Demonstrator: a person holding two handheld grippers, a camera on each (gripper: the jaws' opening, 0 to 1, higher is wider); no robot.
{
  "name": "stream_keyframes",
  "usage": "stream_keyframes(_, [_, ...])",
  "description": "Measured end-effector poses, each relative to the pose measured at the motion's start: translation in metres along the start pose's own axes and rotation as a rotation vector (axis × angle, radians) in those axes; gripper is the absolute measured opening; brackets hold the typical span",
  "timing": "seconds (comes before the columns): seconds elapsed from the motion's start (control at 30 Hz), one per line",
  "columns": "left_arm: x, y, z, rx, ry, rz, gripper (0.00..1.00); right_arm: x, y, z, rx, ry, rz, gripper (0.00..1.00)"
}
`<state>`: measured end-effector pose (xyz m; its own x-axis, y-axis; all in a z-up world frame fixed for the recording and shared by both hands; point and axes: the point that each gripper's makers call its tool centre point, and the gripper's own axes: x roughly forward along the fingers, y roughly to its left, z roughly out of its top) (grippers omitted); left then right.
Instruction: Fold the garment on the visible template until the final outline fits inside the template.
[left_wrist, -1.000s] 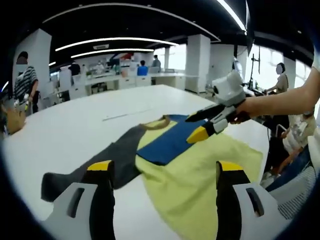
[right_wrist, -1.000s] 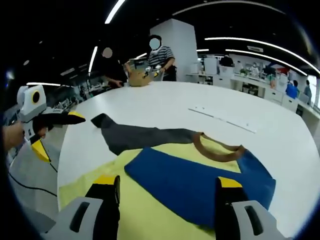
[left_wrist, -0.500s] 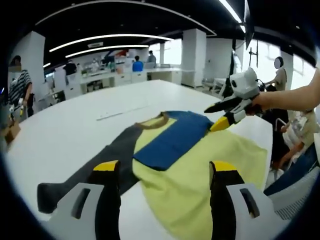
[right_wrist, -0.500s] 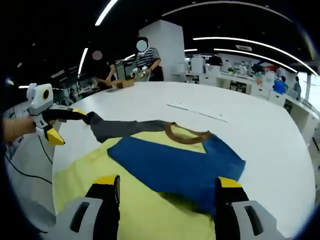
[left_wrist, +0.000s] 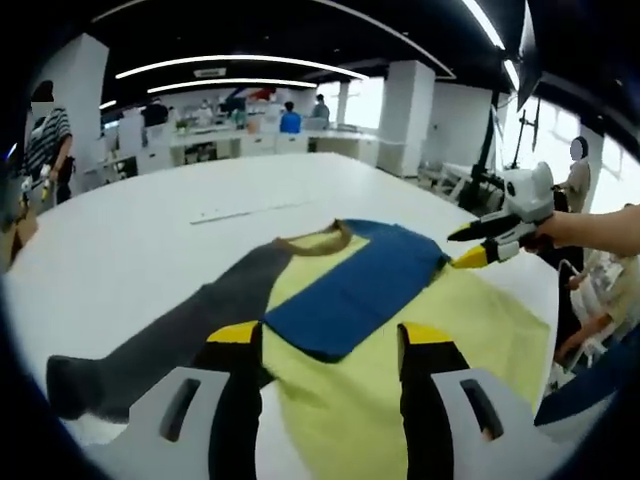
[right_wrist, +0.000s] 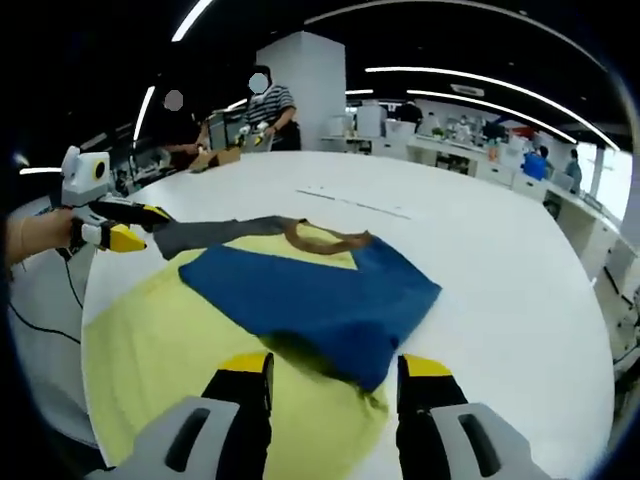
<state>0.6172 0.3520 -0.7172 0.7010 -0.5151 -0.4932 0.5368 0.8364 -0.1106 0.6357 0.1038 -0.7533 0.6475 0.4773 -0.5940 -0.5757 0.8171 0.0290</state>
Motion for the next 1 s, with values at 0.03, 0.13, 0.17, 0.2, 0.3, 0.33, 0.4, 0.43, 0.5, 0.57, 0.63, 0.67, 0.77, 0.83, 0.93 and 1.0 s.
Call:
stream_keyframes(0.03, [0.003, 0.001, -0.002, -0.002, 0.007, 0.003, 0.47, 0.0, -0.001, -0.002, -0.001, 0.003, -0.002, 0.43])
stream_keyframes(0.13, [0.014, 0.006, -0.009, -0.011, 0.038, 0.014, 0.43, 0.001, -0.003, -0.006, -0.009, 0.009, -0.007, 0.4])
stream_keyframes(0.17, [0.017, 0.007, -0.01, -0.011, 0.044, 0.016, 0.41, 0.001, -0.004, -0.008, -0.015, 0.012, -0.011, 0.39])
stream_keyframes(0.2, [0.018, 0.008, -0.011, -0.011, 0.048, 0.018, 0.4, 0.001, -0.005, -0.009, -0.018, 0.014, -0.013, 0.38])
stream_keyframes(0.3, [0.027, 0.013, -0.017, -0.013, 0.075, 0.034, 0.36, 0.002, -0.009, -0.013, -0.017, 0.018, -0.018, 0.34])
stream_keyframes(0.33, [0.03, 0.013, -0.02, -0.016, 0.085, 0.036, 0.35, 0.003, -0.009, -0.014, -0.012, 0.02, -0.018, 0.33])
stream_keyframes(0.4, [0.035, 0.014, -0.022, -0.017, 0.092, 0.038, 0.33, 0.004, -0.01, -0.016, -0.006, 0.023, -0.019, 0.32])
stream_keyframes(0.43, [0.038, 0.015, -0.023, -0.014, 0.098, 0.04, 0.33, 0.004, -0.011, -0.017, -0.005, 0.023, -0.021, 0.31])
stream_keyframes(0.5, [0.043, 0.017, -0.027, -0.016, 0.115, 0.049, 0.31, 0.005, -0.011, -0.017, -0.005, 0.02, -0.019, 0.3])
stream_keyframes(0.57, [0.047, 0.019, -0.031, -0.022, 0.132, 0.056, 0.29, 0.006, -0.011, -0.017, -0.016, 0.017, -0.018, 0.29])
stream_keyframes(0.63, [0.05, 0.019, -0.036, -0.027, 0.149, 0.059, 0.27, 0.007, -0.011, -0.017, -0.027, 0.016, -0.018, 0.28])
stream_keyframes(0.67, [0.051, 0.02, -0.038, -0.026, 0.158, 0.061, 0.26, 0.007, -0.011, -0.017, -0.031, 0.016, -0.018, 0.27])
stream_keyframes(0.77, [0.053, 0.022, -0.044, -0.032, 0.185, 0.079, 0.27, 0.01, -0.013, -0.019, -0.044, 0.027, -0.024, 0.25])
stream_keyframes(0.83, [0.053, 0.023, -0.044, -0.039, 0.182, 0.087, 0.26, 0.01, -0.014, -0.021, -0.043, 0.03, -0.029, 0.22])
stream_keyframes(0.93, [0.055, 0.024, -0.043, -0.044, 0.185, 0.094, 0.24, 0.012, -0.014, -0.022, -0.042, 0.03, -0.033, 0.2])
stream_keyframes(1.0, [0.055, 0.026, -0.043, -0.051, 0.186, 0.097, 0.23, 0.012, -0.016, -0.024, -0.049, 0.037, -0.041, 0.18])
